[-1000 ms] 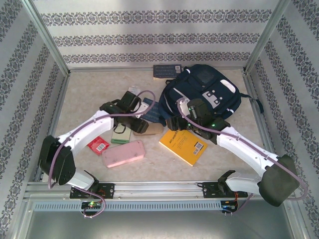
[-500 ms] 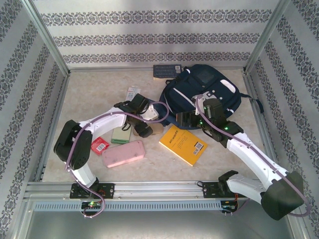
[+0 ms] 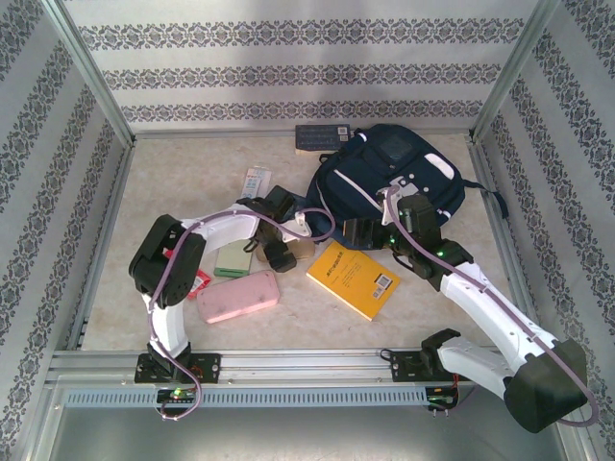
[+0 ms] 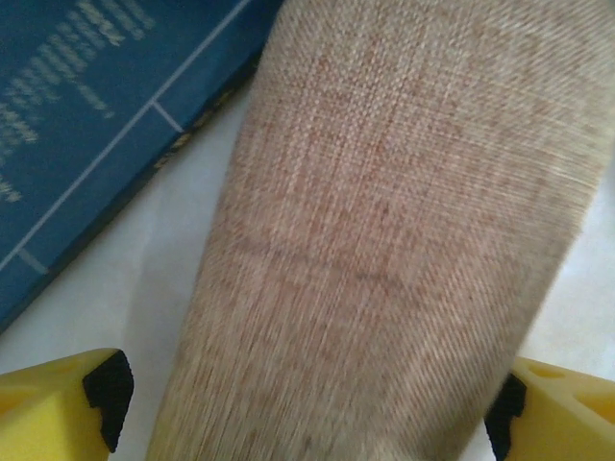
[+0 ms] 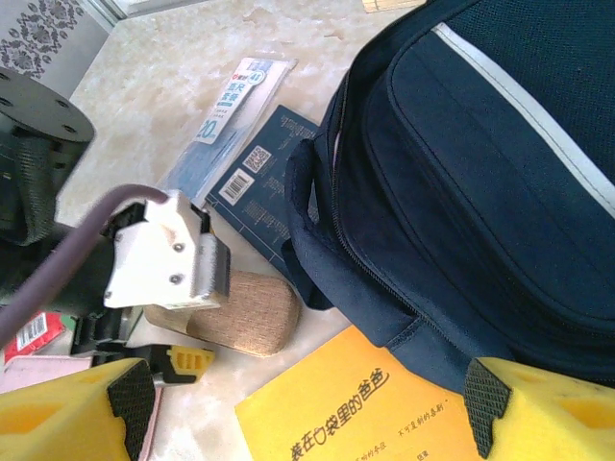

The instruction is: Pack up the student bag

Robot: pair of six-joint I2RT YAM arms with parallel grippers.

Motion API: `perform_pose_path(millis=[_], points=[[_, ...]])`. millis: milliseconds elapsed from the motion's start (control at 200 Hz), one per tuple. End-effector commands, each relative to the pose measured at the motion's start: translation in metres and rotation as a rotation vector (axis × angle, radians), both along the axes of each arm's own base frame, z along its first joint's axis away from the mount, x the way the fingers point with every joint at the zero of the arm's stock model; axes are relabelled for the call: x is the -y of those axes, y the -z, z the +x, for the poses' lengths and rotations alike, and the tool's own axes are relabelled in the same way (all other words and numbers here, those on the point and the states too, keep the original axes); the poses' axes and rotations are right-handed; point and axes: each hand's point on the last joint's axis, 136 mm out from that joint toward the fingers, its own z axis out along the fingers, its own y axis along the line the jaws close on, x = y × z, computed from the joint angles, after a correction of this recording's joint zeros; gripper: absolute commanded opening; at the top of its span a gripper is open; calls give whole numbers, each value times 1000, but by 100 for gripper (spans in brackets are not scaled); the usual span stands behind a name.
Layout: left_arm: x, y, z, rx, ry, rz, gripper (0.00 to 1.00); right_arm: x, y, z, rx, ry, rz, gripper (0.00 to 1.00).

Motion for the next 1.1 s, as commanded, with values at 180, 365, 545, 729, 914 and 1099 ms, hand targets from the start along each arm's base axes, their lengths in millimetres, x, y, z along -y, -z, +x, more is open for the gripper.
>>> perform_pose_path(millis=[180, 365, 545, 729, 914, 1099], points=[[13, 7, -5, -51, 56, -29, 71, -1, 2, 2, -6, 3, 17, 83], [20, -5, -1, -30, 46, -68, 32, 1, 0, 4, -6, 16, 16, 81], [26, -35, 7, 38, 31, -117, 30, -3, -6, 7, -16, 12, 4, 79], [26, -88, 21, 179, -60, -201, 23, 10, -22, 15, -3, 76, -50, 75], [26, -159, 13, 288, -187, -398, 21, 15, -37, 25, 7, 96, -103, 73], [17, -207, -16, 317, -294, -601, 14, 7, -32, 39, -71, 88, -130, 71]])
